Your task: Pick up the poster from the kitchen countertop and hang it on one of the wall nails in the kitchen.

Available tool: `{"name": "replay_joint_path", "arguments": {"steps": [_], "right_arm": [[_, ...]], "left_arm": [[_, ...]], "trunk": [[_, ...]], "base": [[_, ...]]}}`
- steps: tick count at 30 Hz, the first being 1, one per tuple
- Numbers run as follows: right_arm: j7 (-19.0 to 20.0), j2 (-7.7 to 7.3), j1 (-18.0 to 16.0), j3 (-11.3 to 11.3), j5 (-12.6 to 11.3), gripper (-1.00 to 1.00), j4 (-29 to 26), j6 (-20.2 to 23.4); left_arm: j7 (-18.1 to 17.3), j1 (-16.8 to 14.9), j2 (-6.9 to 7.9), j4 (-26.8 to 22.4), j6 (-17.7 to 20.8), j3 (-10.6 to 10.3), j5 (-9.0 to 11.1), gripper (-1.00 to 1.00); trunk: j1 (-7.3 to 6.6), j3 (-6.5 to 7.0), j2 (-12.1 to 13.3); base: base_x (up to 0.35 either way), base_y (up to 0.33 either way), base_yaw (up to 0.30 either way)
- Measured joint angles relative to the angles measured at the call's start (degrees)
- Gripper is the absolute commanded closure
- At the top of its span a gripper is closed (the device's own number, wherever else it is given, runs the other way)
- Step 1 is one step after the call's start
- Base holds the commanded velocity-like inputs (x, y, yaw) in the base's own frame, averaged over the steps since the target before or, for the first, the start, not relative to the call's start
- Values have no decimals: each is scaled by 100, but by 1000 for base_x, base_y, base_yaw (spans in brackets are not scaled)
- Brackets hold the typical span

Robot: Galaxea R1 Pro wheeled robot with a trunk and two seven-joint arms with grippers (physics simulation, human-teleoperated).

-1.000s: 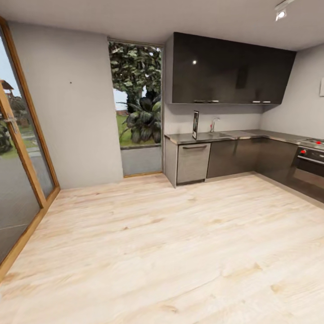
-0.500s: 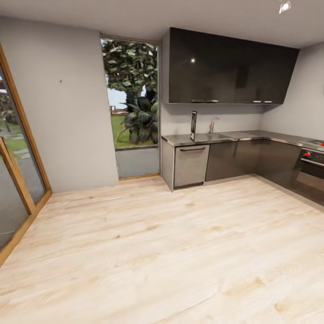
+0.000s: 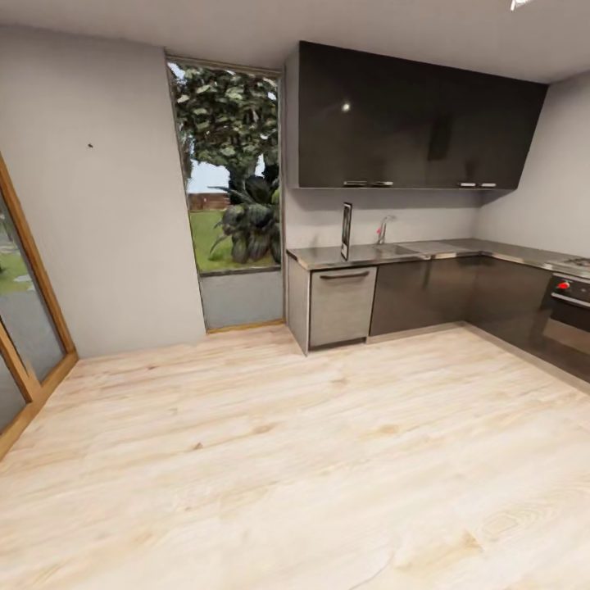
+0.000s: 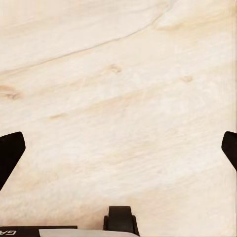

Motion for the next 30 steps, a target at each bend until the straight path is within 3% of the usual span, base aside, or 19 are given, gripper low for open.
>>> {"name": "replay_joint_path", "arguments": {"steps": [30], "right_arm": [[0, 0, 0, -1, 0, -100, 0, 0]], "left_arm": [[0, 2, 0, -2, 0, 0, 0, -100]], "trunk": [[0, 0, 0]], "base": [[287, -216, 0]]}}
